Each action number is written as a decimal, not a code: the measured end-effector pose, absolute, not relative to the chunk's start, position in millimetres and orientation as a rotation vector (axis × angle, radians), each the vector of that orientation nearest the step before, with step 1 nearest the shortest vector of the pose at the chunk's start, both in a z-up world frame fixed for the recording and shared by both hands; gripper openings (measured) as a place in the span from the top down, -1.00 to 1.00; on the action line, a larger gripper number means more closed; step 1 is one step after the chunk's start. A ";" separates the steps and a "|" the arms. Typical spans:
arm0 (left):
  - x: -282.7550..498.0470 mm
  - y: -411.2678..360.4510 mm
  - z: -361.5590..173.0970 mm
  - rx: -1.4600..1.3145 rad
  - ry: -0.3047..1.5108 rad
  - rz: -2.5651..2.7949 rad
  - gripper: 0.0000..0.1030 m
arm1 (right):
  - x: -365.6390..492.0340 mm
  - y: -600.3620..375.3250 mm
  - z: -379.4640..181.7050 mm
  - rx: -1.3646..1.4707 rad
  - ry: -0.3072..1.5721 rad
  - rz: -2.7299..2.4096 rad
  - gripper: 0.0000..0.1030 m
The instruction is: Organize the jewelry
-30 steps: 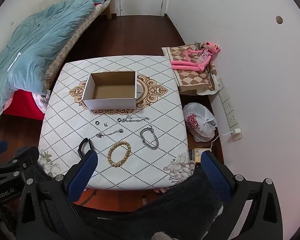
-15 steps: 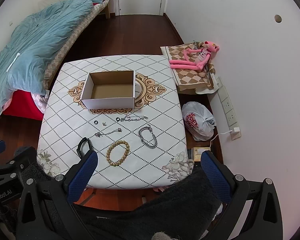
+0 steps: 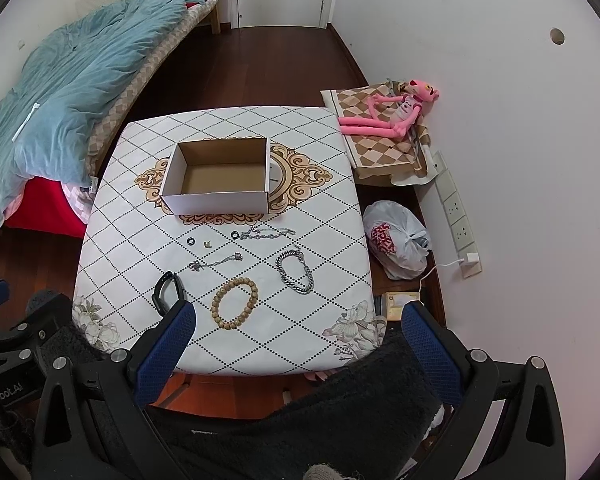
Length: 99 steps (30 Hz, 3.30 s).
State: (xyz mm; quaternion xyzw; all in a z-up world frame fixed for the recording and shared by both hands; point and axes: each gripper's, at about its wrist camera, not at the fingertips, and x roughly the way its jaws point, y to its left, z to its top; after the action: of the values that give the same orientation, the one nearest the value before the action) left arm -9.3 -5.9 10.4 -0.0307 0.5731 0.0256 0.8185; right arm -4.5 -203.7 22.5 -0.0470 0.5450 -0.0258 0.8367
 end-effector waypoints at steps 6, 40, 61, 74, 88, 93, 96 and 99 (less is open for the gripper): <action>-10.0 -6.1 12.2 -0.064 1.223 0.056 -1.00 | -4.5 -204.2 21.0 -0.100 1.154 -0.055 -1.00; -7.6 -5.1 9.9 -0.059 1.214 0.052 -1.00 | -2.9 -207.6 21.5 -0.099 1.149 -0.060 -1.00; 0.0 -5.4 8.7 -0.048 1.201 0.072 -1.00 | 0.6 -205.5 21.4 -0.083 1.148 -0.060 -1.00; 53.6 10.8 -103.8 0.054 1.301 0.196 -1.00 | 55.8 -200.0 -105.2 -0.071 1.348 -0.092 -1.00; 73.2 13.0 -195.8 0.060 1.466 0.224 -1.00 | 75.0 -192.3 -220.2 0.002 1.534 -0.068 -0.73; 72.0 16.1 -213.9 0.034 1.490 0.220 -1.00 | 76.4 -185.7 -235.1 0.034 1.542 -0.039 -0.55; 68.4 21.5 -225.5 0.008 1.509 0.224 -1.00 | 77.8 -181.1 -246.3 0.044 1.555 -0.022 -0.42; 62.6 25.6 -236.7 0.000 1.528 0.220 -1.00 | 77.5 -173.7 -255.0 0.038 1.564 -0.010 -0.25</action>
State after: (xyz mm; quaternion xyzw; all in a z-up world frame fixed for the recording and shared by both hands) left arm 62.6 25.6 -236.7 0.0000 0.6904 0.0995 0.7166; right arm 77.5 -173.7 -255.0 0.0173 0.7047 -0.0044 0.7093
